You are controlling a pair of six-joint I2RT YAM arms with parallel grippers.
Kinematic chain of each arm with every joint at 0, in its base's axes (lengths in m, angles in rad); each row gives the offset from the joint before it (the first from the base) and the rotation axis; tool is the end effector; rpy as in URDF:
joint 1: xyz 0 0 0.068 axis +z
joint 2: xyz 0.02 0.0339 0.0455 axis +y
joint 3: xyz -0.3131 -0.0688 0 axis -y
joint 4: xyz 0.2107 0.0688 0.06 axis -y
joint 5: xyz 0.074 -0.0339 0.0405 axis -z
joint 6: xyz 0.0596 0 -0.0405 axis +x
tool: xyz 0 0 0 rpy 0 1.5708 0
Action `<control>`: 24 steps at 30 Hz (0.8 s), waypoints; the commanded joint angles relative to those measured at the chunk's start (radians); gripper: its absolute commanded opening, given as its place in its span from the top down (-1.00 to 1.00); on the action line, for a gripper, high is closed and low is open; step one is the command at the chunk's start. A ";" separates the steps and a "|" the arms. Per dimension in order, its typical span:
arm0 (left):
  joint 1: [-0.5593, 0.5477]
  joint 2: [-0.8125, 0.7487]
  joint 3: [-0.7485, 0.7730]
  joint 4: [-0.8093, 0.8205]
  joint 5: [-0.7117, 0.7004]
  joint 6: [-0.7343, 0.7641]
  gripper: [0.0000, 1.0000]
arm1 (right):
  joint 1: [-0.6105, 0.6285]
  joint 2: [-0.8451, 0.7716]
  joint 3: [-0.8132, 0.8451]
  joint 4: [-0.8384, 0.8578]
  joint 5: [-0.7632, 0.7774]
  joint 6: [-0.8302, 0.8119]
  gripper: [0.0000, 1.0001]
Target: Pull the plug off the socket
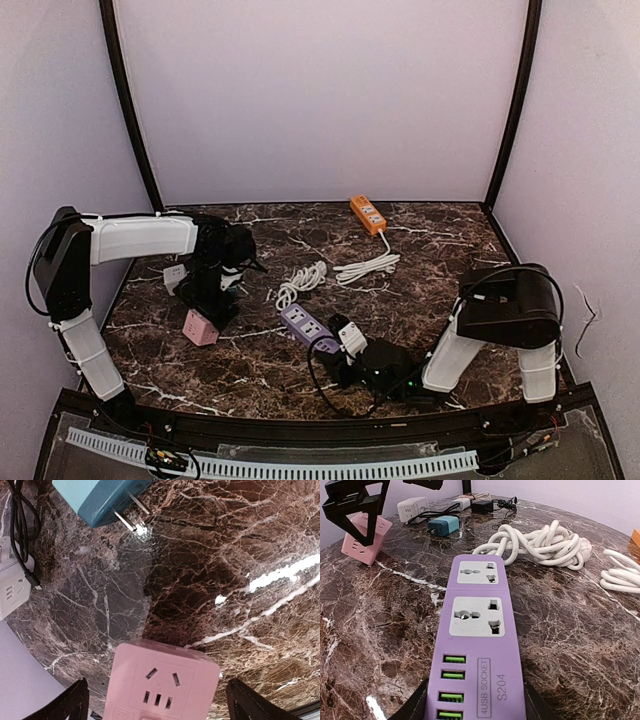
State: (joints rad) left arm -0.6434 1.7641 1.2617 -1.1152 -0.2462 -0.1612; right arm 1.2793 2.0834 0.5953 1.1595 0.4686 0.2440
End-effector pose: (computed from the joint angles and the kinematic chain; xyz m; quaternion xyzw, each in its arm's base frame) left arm 0.2388 -0.1609 0.2402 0.2397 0.9628 0.1220 0.0267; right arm 0.1324 0.3477 0.1403 -0.2740 0.7542 0.2540 0.5399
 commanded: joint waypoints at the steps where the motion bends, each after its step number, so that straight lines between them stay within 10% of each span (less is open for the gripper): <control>1: 0.004 -0.028 0.031 0.000 -0.032 -0.002 -0.97 | -0.017 -0.004 -0.032 -0.080 0.033 0.031 1.00; 24: 0.004 -0.239 0.041 0.074 -0.024 -0.037 -0.97 | -0.060 -0.130 -0.085 -0.262 0.250 0.281 1.00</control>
State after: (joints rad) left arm -0.6434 1.5818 1.3388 -1.0534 -0.3149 -0.1848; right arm 1.2575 1.9793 0.5484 1.0145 0.6132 0.3893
